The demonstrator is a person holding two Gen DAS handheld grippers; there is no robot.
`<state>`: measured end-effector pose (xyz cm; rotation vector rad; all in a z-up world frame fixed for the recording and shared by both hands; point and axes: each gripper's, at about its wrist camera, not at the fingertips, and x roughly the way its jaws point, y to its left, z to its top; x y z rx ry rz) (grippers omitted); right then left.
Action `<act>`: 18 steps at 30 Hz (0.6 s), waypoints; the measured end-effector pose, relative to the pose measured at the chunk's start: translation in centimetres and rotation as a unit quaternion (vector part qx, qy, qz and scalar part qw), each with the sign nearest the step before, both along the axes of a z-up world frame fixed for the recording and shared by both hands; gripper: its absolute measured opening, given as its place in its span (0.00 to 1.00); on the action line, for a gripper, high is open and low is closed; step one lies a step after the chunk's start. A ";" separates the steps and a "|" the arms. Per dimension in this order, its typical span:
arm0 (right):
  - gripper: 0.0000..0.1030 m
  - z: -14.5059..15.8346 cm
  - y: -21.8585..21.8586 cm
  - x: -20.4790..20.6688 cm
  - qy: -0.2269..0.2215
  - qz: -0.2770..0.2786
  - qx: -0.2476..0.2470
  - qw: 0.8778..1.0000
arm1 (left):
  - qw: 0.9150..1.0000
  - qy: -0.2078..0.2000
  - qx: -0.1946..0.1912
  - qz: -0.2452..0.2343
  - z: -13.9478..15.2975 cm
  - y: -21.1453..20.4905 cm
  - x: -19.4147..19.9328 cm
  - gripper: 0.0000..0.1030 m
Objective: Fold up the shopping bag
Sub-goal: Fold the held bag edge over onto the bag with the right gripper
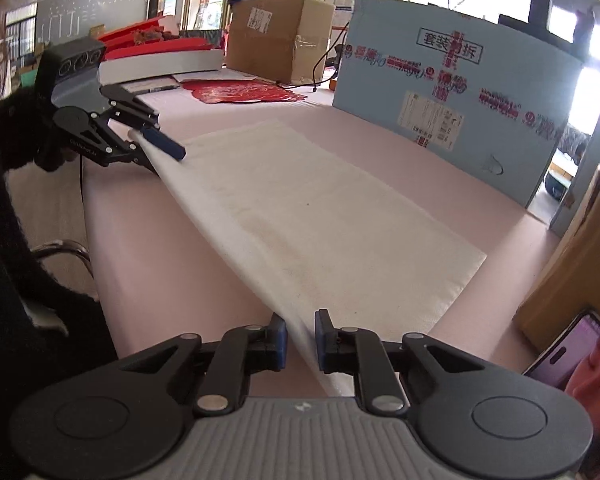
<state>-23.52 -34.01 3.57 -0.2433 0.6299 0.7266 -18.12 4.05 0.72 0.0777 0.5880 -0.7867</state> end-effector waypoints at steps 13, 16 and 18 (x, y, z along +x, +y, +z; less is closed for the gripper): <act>0.24 -2.5 -6.7 4.9 0.151 -0.126 0.265 0.944 | 0.974 0.145 -0.151 0.081 -1.4 2.8 2.9 0.23; 0.23 -3.2 -7.7 5.2 0.163 -0.159 0.291 0.929 | 0.972 0.151 -0.159 0.089 -1.6 2.8 3.1 0.23; 0.20 -3.5 -7.7 5.1 0.160 -0.170 0.292 0.928 | 0.968 0.155 -0.170 0.099 -1.7 2.9 3.3 0.23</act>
